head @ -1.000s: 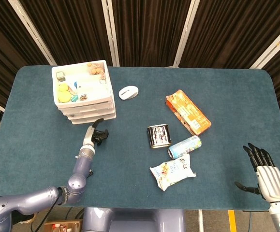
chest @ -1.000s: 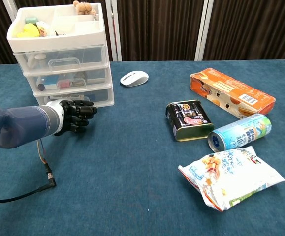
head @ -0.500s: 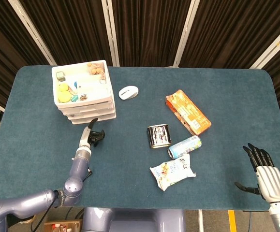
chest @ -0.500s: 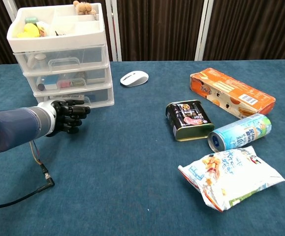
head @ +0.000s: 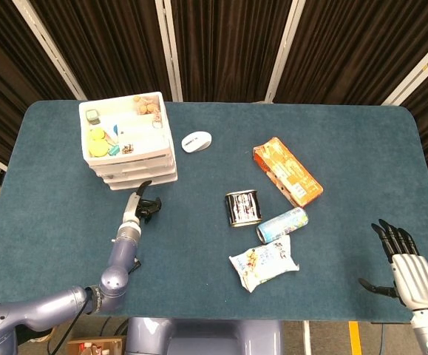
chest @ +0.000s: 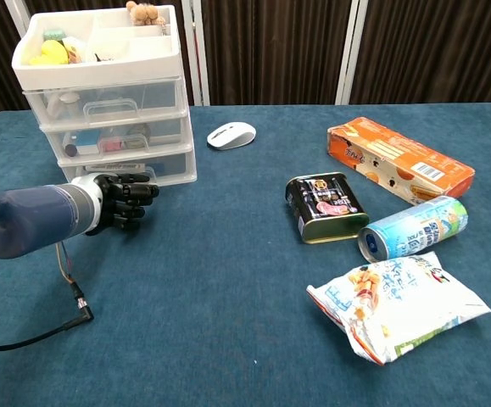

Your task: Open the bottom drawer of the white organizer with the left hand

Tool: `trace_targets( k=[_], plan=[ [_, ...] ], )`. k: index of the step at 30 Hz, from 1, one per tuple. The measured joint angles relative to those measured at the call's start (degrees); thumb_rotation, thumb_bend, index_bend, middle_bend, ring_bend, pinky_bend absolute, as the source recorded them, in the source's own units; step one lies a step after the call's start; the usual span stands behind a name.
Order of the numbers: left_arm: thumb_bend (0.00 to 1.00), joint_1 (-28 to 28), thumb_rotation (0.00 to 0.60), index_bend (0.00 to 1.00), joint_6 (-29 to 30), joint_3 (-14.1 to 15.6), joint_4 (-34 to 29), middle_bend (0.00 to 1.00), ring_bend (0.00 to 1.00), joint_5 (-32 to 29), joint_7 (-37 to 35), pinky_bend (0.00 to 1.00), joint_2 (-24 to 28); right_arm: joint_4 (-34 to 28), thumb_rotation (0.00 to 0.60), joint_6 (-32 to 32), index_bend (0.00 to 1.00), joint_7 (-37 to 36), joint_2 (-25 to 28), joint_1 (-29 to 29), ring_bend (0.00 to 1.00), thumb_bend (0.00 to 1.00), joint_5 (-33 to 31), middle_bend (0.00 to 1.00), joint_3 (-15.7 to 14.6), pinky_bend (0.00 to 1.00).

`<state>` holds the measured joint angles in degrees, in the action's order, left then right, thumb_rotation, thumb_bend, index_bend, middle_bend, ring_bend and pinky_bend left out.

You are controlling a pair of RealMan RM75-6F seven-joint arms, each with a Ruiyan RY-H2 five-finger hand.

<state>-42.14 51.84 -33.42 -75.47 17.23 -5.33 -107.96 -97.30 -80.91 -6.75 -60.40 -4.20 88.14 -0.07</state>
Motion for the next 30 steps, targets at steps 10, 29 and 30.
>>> trace_targets(
  k=[10,29,30],
  plan=[
    [0.62,-0.3,0.600,0.24,-1.8,-0.4,0.3,0.98,0.94,-1.4,-0.2,0.91,-0.5,0.0,0.600,0.2,0.00,0.0,0.0,-0.1,0.00,0.11,-0.1,0.00,0.0,0.02],
    [0.61,3.6,0.600,0.20,-2.2,3.9,-6.6,0.98,0.94,1.8,-0.8,0.91,2.0,-0.1,0.600,0.2,0.00,0.3,-0.1,0.0,0.00,0.11,-0.2,0.00,0.0,0.02],
    [0.61,4.0,0.600,0.18,-2.1,4.2,-7.2,0.98,0.94,2.3,-1.0,0.91,2.3,-0.1,0.600,0.2,0.00,0.3,-0.1,-0.1,0.00,0.11,-0.2,0.00,0.0,0.02]
  ],
)
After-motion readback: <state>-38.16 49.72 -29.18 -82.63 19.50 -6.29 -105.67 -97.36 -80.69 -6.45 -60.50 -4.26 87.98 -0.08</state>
